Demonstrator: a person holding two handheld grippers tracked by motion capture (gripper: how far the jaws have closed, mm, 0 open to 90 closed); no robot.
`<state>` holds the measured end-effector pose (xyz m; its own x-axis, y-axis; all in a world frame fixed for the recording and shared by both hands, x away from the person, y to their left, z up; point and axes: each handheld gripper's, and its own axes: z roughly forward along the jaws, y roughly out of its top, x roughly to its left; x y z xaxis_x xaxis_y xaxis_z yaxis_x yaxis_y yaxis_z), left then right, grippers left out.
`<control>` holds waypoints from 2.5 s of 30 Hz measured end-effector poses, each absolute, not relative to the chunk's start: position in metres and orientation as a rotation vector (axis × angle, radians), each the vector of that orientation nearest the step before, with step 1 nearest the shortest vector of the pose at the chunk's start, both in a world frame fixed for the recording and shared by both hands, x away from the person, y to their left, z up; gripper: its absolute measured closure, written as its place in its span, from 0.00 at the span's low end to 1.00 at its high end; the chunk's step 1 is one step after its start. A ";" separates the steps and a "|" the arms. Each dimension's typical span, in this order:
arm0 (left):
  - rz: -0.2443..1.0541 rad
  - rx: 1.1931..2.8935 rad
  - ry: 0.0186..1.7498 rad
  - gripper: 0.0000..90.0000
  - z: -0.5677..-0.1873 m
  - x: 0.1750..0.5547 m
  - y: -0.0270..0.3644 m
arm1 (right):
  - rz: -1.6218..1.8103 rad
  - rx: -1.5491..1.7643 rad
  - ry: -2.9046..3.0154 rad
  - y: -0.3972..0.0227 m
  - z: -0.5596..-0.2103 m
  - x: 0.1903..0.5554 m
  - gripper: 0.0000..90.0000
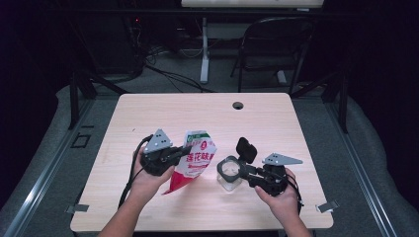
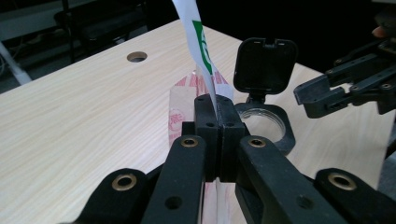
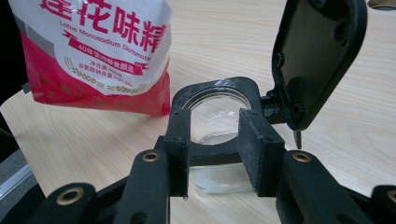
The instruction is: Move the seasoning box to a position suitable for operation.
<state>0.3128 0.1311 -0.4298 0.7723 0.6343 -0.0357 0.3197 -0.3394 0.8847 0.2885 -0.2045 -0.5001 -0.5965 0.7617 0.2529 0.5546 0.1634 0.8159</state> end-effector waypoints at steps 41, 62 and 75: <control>0.245 1.849 0.859 1.00 -0.492 0.279 0.201 | 1.417 1.122 2.364 -0.151 -0.497 0.286 0.73; 0.250 1.845 0.858 1.00 -0.492 0.278 0.201 | 1.423 1.125 2.371 -0.147 -0.498 0.289 0.74; 0.245 1.847 0.847 1.00 -0.491 0.277 0.199 | 1.421 1.088 2.399 -0.134 -0.497 0.291 0.74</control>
<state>0.2770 0.1986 -0.4913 0.7293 0.6511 -0.2102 0.4380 -0.2083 0.8745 0.2910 -0.1341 -0.4972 -0.7262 0.6498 0.2245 0.5093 0.2891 0.8106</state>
